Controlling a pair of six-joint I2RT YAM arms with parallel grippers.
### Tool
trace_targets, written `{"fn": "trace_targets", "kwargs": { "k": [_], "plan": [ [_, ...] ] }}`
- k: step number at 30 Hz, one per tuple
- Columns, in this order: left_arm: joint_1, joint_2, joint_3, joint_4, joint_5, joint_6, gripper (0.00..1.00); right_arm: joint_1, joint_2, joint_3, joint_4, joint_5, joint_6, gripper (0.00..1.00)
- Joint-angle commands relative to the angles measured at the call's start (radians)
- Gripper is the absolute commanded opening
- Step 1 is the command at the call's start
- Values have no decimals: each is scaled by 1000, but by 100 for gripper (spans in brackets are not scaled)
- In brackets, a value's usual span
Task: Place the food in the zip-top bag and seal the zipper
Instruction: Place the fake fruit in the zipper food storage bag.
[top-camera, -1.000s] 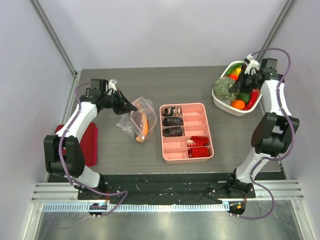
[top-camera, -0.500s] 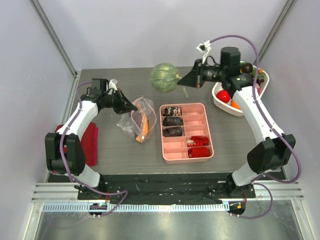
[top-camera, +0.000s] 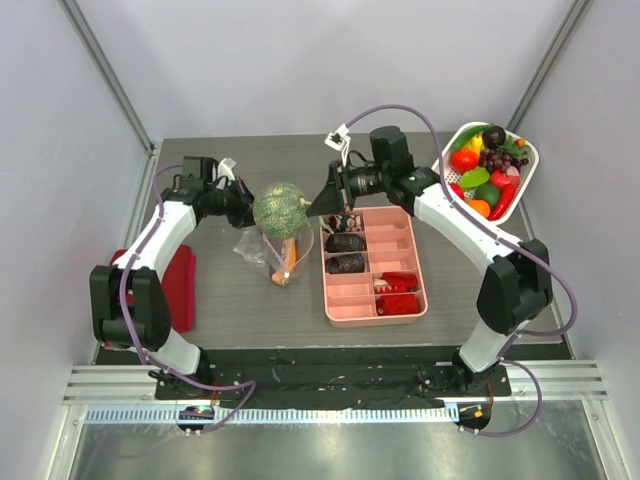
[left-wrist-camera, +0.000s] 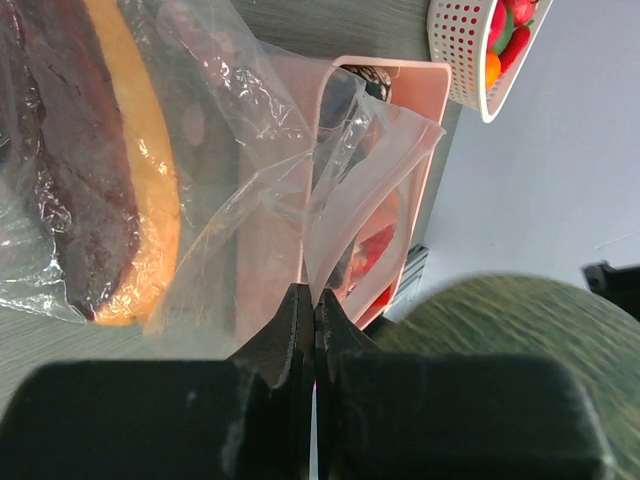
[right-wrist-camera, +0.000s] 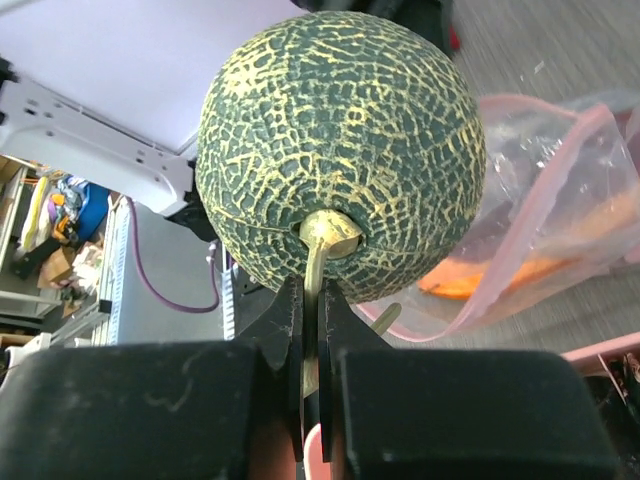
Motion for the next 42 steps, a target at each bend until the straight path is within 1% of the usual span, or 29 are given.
{"fn": "trace_targets", "kwargs": {
  "k": [1, 3, 4, 6, 10, 11, 13, 14, 17, 18, 20, 22, 28, 31, 33, 34, 35, 36, 38, 40, 41, 42],
  "plan": [
    [6, -5, 43, 16, 41, -2, 0, 10, 42, -9, 7, 27, -62, 1],
    [7, -6, 40, 16, 43, -2, 0, 12, 68, 6, -42, 47, -68, 1],
    [7, -11, 39, 14, 44, -2, 0, 12, 74, 13, -83, 85, -84, 1],
    [9, -12, 37, 14, 49, -2, 0, 10, 80, 16, -112, 110, -96, 1],
    [12, -11, 37, 11, 61, -5, 0, 13, 80, -10, -196, 173, -134, 1],
    [13, -6, 37, 11, 64, -7, 0, 12, 80, -15, -215, 194, -178, 1],
    [17, -5, 34, 13, 67, -11, 0, 12, 83, -24, -268, 229, -215, 1],
    [18, -5, 34, 16, 72, -12, 0, 13, 82, -29, -285, 264, -263, 1],
    [20, -3, 28, 19, 83, -19, 0, 12, 92, -29, -324, 366, -288, 1],
    [20, -3, 27, 22, 86, -22, 0, 12, 98, -21, -333, 378, -285, 1],
    [20, -2, 22, 25, 98, -25, 0, 13, 126, 17, -356, 407, -260, 1],
    [20, 0, 16, 27, 109, -31, 0, 15, 147, 49, -368, 420, -199, 1],
    [17, -6, 14, 7, 124, -5, 0, 30, 166, 146, -312, 340, 54, 1],
    [17, -9, 11, -13, 126, 5, 0, 48, 177, 191, -304, 337, 109, 1],
    [17, -12, 8, -12, 129, 7, 0, 70, 184, 203, -330, 360, 101, 1],
    [17, -17, 7, -10, 132, 5, 0, 78, 192, 207, -350, 402, 84, 1],
    [17, -18, 7, -4, 138, -4, 0, 88, 195, 217, -376, 439, 17, 1],
    [17, -20, 4, 5, 148, -13, 0, 110, 200, 218, -425, 490, -13, 1],
    [17, -32, -4, 37, 164, -31, 0, 124, 204, 211, -450, 585, -92, 1],
    [17, -35, -25, 92, 204, -73, 0, 136, 207, 209, -480, 674, -130, 1],
    [17, -40, -32, 106, 211, -88, 0, 134, 218, 209, -490, 743, -140, 1],
    [17, -41, -38, 118, 219, -106, 0, 134, 223, 209, -503, 772, -159, 1]
  ]
}}
